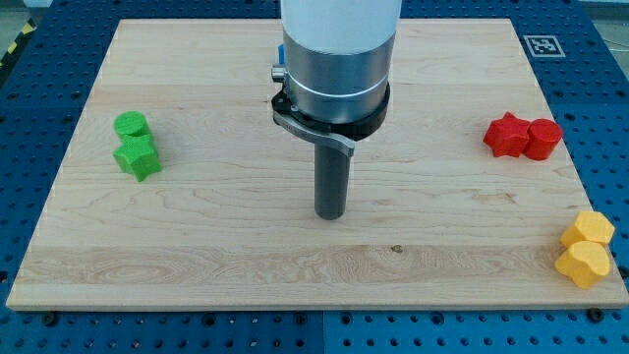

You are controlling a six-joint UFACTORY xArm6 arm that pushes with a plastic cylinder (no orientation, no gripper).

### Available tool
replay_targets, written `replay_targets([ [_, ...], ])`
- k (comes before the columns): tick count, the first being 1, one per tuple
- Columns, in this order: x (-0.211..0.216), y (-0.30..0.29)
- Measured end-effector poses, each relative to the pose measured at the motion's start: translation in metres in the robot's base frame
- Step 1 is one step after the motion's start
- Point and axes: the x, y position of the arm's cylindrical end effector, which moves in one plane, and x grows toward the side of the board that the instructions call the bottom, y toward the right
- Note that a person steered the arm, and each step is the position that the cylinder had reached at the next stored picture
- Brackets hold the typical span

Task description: Push the green star to the left of the yellow heart

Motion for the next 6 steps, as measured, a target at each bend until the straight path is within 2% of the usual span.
replay_targets([
  [1,0.004,0.000],
  [2,0.055,-0.035],
  [3,0.070,-0.118],
  [4,0.066,-0.207],
  [5,0.024,-0.269],
  [6,-0.030,-0.300],
])
